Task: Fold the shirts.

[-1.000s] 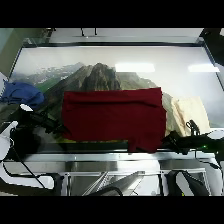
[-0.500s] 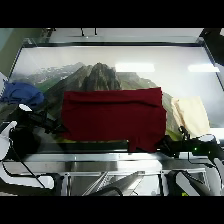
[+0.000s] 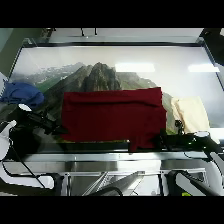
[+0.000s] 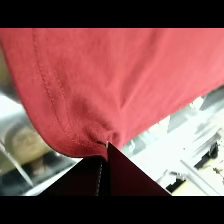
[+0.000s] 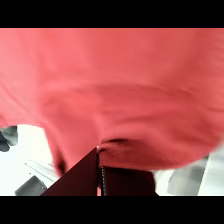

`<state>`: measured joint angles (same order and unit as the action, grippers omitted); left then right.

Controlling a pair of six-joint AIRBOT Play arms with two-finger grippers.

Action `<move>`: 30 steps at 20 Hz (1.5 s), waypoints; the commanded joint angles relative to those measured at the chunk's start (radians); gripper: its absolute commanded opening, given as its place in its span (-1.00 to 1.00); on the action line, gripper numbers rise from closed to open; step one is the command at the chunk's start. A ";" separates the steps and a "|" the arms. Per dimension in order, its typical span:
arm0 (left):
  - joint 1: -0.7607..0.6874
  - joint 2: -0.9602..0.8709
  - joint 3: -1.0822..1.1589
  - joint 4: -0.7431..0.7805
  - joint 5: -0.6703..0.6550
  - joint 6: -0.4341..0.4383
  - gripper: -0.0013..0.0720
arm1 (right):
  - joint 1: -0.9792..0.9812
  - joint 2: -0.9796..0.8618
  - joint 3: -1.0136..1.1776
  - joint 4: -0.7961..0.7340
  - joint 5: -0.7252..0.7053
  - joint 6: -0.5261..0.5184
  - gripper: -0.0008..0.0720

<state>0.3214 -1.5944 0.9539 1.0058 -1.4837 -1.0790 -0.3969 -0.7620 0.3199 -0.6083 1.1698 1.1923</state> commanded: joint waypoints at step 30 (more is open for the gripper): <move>-0.193 -0.536 1.075 0.024 -0.130 -0.250 -0.90 | 0.096 -0.797 1.040 0.257 -0.080 -0.330 -0.42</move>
<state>0.1406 -2.0766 1.9522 1.0279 -1.6012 -1.3106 -0.2874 -1.5463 1.3331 -0.3462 1.0782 0.9070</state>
